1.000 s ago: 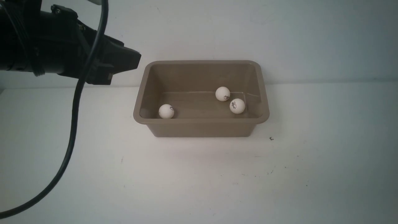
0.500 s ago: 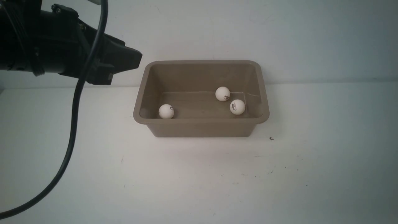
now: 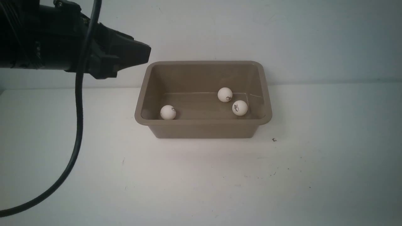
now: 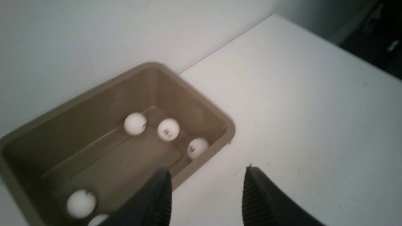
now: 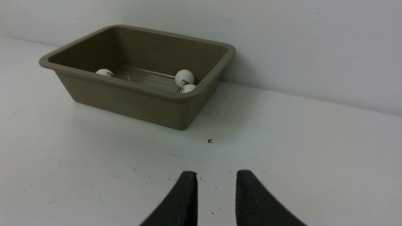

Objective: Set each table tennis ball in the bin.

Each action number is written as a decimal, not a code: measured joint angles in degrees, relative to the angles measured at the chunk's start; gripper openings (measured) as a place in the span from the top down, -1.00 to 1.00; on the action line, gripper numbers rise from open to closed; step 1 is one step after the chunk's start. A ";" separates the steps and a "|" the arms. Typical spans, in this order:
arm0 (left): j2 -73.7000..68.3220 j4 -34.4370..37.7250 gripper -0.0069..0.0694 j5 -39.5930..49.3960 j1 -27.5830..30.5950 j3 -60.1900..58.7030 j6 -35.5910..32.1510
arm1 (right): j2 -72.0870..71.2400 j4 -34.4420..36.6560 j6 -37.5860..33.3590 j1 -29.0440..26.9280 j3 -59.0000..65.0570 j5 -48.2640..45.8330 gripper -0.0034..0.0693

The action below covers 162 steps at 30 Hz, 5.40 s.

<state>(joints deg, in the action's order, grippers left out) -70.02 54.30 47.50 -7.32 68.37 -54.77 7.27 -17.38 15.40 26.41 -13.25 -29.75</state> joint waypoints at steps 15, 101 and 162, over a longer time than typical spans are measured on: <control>-0.71 17.19 0.06 -1.90 0.00 0.00 -11.68 | 0.00 -0.18 0.00 0.00 0.00 0.00 0.46; 70.63 -51.82 0.06 -24.90 11.79 -69.68 46.73 | 0.00 -0.18 0.00 0.00 0.00 -0.07 0.47; 70.63 -51.70 0.06 -24.96 11.79 -69.69 46.68 | -7.95 0.73 0.88 -25.88 14.65 7.61 0.47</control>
<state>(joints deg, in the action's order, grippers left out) 0.61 2.60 22.54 4.48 -1.32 -8.08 -0.68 -16.65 16.27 0.53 1.39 -22.14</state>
